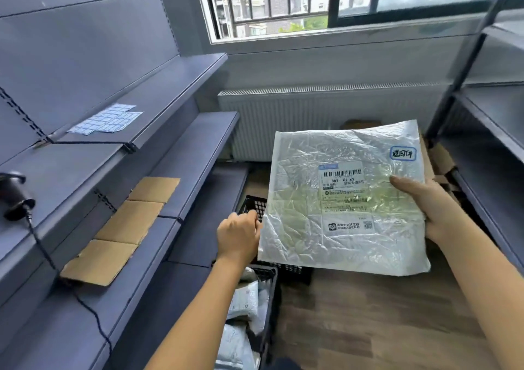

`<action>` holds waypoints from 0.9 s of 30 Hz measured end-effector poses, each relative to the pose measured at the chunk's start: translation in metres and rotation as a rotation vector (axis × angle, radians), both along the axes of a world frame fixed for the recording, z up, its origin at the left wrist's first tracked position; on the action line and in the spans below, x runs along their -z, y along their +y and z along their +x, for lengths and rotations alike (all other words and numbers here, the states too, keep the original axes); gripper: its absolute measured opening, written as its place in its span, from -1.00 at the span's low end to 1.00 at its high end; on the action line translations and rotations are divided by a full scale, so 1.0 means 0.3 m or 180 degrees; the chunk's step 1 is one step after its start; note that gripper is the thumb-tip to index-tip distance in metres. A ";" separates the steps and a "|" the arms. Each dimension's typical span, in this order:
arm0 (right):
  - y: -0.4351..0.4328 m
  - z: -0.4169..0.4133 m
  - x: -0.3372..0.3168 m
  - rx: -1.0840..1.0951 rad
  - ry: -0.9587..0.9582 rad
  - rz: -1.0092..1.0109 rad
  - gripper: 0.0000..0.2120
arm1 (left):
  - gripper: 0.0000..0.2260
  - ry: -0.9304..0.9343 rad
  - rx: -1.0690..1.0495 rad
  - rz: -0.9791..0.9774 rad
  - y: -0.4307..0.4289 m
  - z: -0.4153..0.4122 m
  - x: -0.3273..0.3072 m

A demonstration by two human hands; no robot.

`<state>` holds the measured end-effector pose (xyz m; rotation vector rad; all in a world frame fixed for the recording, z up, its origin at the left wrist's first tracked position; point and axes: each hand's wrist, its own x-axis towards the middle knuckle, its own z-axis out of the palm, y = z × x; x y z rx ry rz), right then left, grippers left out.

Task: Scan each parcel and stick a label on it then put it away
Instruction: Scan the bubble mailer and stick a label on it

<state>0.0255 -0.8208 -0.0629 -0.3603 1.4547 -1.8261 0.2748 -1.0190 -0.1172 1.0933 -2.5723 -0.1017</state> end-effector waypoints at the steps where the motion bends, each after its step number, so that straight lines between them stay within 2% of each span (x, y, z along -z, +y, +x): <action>1: 0.003 -0.011 0.004 0.0027 0.0005 -0.0043 -0.61 | -0.62 0.0012 0.0030 0.0108 -0.005 -0.028 -0.001; 4: -0.009 -0.037 0.027 0.0094 -0.0094 -0.0122 -0.65 | -0.54 0.0252 0.0117 0.0699 -0.056 -0.113 0.063; 7: -0.045 -0.077 0.057 0.0111 -0.0148 -0.0099 -0.59 | -0.59 0.0718 0.0153 0.1353 -0.108 -0.197 0.118; 11: -0.141 -0.183 0.100 0.0156 -0.0230 -0.0091 -0.59 | -0.66 0.0999 0.0169 0.2215 -0.208 -0.334 0.166; 13: -0.200 -0.248 0.118 0.0169 -0.0181 -0.0057 -0.59 | -0.68 0.1347 0.0176 0.2247 -0.257 -0.403 0.195; 16: -0.308 -0.354 0.135 0.0122 -0.0221 0.0024 -0.57 | -0.70 0.1395 -0.0129 0.2897 -0.362 -0.505 0.198; 17: -0.343 -0.384 0.137 0.0085 -0.0233 0.0066 -0.55 | -0.69 0.1380 -0.0097 0.2765 -0.396 -0.521 0.210; 19: -0.420 -0.450 0.134 -0.0002 -0.0238 0.0145 -0.52 | -0.73 0.1816 -0.0229 0.2811 -0.458 -0.580 0.212; 20: -0.456 -0.481 0.133 -0.0014 -0.0253 0.0160 -0.51 | -0.71 0.1921 -0.0170 0.2475 -0.498 -0.613 0.226; 21: -0.489 -0.509 0.131 -0.0008 -0.0264 0.0171 -0.51 | -0.67 0.1262 0.0010 0.2613 -0.529 -0.642 0.199; 23: -0.535 -0.560 0.127 0.0063 -0.0262 0.0214 -0.54 | -0.60 0.1162 0.0186 0.2044 -0.583 -0.702 0.200; 27: -0.601 -0.663 0.127 -0.0044 -0.0331 0.0202 -0.64 | -0.53 0.0323 0.0286 0.1108 -0.632 -0.771 0.216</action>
